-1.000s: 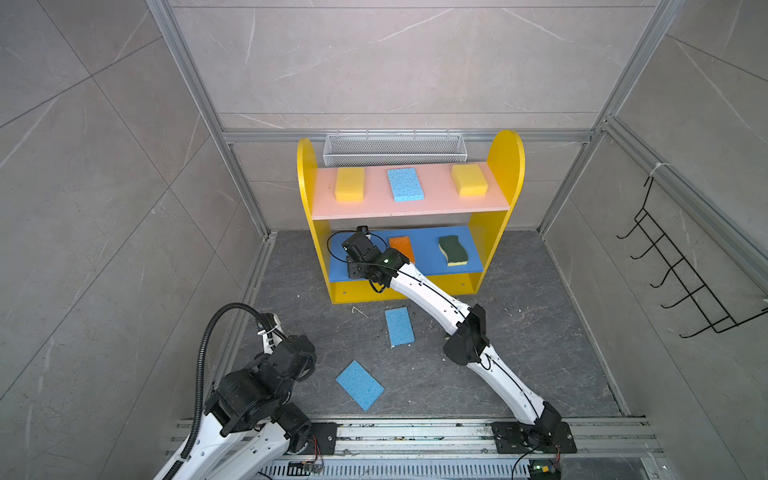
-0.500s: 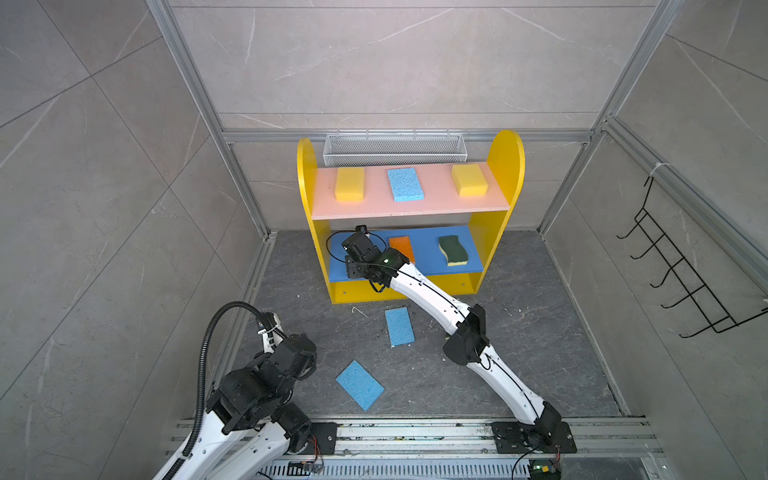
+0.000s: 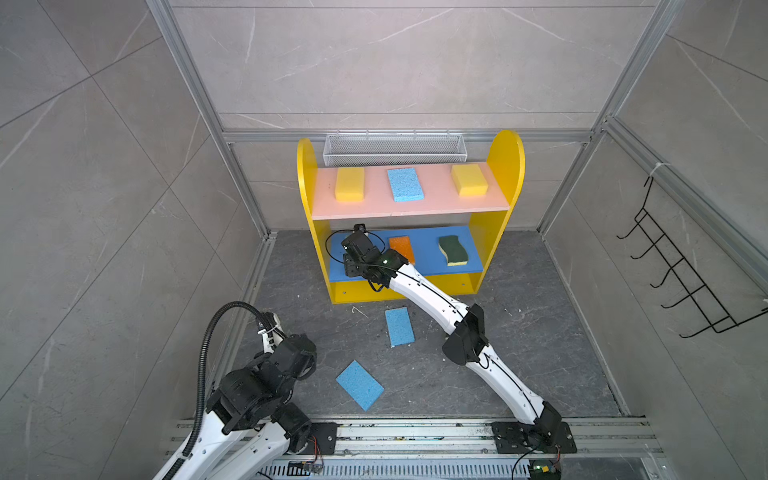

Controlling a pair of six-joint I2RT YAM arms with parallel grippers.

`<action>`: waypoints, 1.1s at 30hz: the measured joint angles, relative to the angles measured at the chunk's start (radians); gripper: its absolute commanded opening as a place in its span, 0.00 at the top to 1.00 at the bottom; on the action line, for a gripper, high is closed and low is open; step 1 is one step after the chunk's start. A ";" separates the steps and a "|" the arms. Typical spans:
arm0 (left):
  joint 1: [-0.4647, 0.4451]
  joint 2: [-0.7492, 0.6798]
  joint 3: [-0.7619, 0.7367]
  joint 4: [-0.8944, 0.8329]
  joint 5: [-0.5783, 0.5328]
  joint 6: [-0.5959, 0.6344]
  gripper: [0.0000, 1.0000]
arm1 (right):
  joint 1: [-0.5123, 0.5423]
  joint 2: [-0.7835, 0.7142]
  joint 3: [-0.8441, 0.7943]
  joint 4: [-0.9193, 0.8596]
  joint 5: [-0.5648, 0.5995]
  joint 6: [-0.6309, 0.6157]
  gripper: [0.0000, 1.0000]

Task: Place and organize the cleaning sponges onto the shelf
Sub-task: 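Lift the bright green sponge and carry it onto the blue shelf, then lower the bright green sponge onto the blue shelf and open the right gripper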

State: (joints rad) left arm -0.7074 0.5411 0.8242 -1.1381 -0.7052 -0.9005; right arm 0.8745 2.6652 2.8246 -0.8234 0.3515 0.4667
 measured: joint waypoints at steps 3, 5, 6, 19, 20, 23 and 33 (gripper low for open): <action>0.000 0.000 0.000 0.000 0.000 0.000 0.25 | 0.000 0.001 0.000 0.005 -0.003 0.000 0.30; 0.000 0.000 0.000 0.000 0.000 0.000 0.25 | 0.000 0.002 0.000 0.009 -0.003 0.000 0.28; 0.000 0.000 0.000 0.000 0.000 -0.001 0.25 | 0.000 0.002 0.000 0.010 -0.004 0.000 0.27; 0.000 0.023 0.000 -0.007 0.000 -0.004 0.25 | 0.000 0.003 0.001 0.029 -0.037 -0.001 0.17; 0.000 0.030 0.000 -0.008 0.000 -0.004 0.25 | -0.001 0.003 0.001 0.029 -0.038 -0.001 0.17; 0.000 0.041 0.000 -0.010 0.000 -0.005 0.25 | -0.002 0.003 0.002 0.029 -0.042 -0.001 0.17; 0.000 0.002 0.000 -0.014 0.000 -0.009 0.25 | -0.004 0.003 0.002 0.022 -0.034 0.008 0.24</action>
State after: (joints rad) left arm -0.7071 0.5430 0.8242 -1.1519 -0.7055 -0.9092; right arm 0.8707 2.6686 2.8265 -0.8017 0.3180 0.4747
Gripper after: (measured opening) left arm 0.746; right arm 0.774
